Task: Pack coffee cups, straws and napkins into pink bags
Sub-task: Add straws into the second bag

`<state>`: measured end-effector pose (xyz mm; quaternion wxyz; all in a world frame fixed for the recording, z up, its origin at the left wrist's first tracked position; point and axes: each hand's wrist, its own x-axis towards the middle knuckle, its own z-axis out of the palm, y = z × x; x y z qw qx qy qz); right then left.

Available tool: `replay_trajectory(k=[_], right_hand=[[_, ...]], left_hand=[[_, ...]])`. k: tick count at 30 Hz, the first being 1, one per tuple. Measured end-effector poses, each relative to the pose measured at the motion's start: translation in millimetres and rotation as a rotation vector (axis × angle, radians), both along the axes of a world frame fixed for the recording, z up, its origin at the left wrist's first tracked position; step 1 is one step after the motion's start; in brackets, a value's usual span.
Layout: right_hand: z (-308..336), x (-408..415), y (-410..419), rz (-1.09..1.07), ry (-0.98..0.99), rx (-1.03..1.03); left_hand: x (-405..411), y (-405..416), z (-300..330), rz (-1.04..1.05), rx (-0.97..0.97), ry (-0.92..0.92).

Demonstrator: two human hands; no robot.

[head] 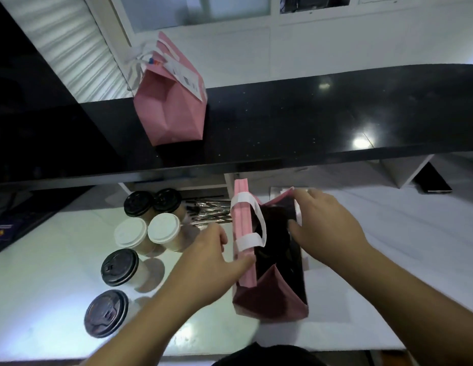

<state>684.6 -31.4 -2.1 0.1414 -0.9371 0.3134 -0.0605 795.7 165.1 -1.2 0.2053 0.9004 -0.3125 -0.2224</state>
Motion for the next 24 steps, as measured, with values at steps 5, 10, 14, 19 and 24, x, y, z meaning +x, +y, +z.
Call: replay_trajectory(k=[5,10,14,19,24], right_hand=[[-2,29,-14,0.118,0.079,-0.133],[-5,37,-37,0.152,0.174,-0.050],[-11,26,-44,0.094,0.176,-0.020],[-20,6,-40,0.038,0.116,0.003],[-19,-12,-32,-0.011,0.118,0.063]], left_hand=[[-19,-12,-11,0.035,-0.009,-0.002],[-14,-5,-12,0.073,-0.034,0.061],[-1,19,-7,0.052,-0.043,0.108],[13,34,-12,0.039,-0.140,0.091],[45,14,-21,0.116,-0.267,-0.004]])
